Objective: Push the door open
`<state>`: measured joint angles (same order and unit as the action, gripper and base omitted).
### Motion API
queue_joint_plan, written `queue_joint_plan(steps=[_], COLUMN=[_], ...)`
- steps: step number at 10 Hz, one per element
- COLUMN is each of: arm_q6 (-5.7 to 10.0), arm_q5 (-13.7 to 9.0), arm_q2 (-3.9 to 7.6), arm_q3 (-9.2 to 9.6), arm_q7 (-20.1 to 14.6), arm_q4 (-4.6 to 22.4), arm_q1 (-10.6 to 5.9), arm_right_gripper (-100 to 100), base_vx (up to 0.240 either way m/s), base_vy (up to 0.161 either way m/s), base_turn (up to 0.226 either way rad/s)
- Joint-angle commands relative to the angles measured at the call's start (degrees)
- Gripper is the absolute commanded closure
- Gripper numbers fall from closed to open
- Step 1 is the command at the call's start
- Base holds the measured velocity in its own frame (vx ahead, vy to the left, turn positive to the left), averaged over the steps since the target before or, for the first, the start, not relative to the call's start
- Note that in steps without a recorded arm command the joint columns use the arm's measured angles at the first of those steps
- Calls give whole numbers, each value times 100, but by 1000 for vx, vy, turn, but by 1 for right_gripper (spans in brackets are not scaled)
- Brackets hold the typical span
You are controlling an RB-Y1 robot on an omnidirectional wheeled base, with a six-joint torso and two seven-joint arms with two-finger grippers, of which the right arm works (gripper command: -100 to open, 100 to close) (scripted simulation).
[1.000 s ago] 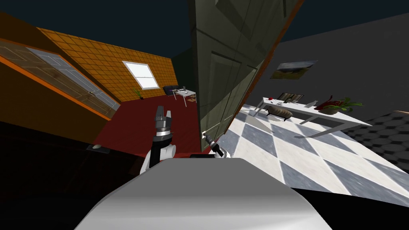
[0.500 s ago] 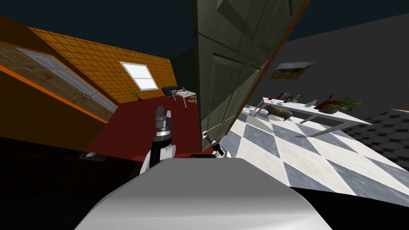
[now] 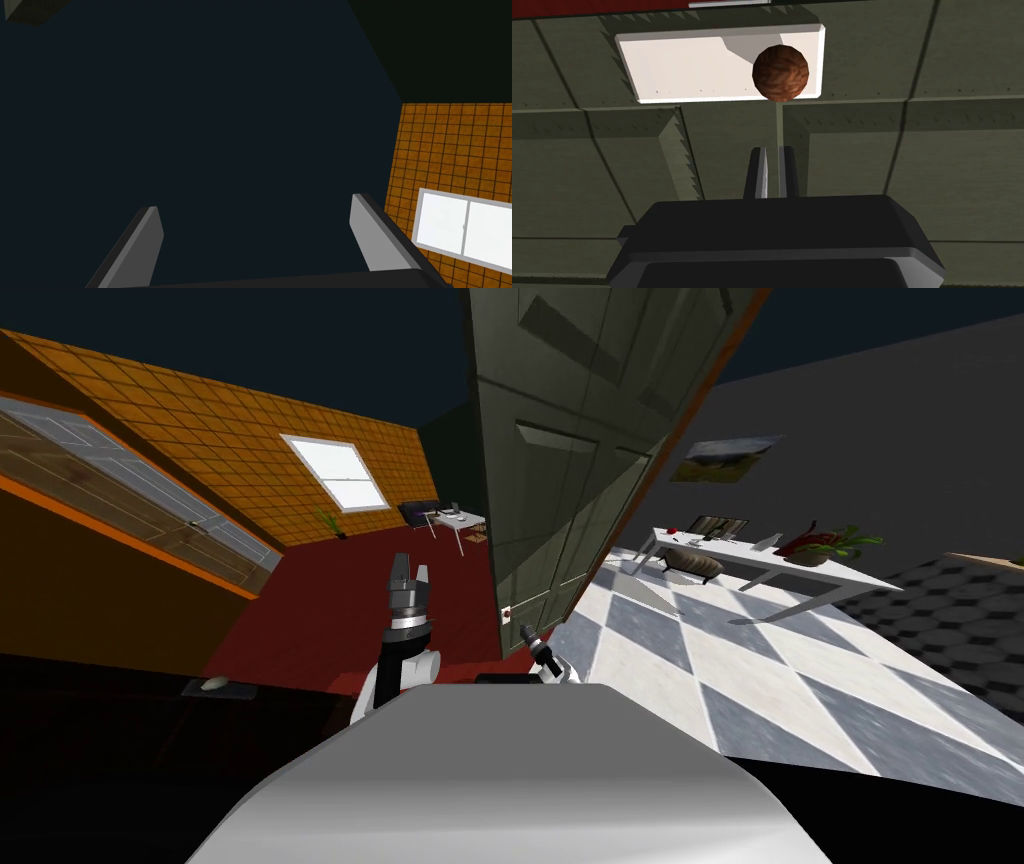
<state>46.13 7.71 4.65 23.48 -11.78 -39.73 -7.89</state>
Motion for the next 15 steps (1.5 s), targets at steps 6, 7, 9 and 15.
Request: queue_joint_plan(steps=[6,7,9,15], arm_q6=[-1,5,32,72], arm_q5=[15,12,2,-15], arm_q2=[7,5,-12,-76], arm_q3=[53,46,15,-38], arm_q7=[-54,-44,-2,67], arm_q4=[-52,-47,-21,18], arm_q1=[38,38,41,45], arm_right_gripper=[-100,-100,-100,100], base_vx=[-138,165,191,142], base_vy=[-41,87,104,112], base_turn=[-14,17,28,16])
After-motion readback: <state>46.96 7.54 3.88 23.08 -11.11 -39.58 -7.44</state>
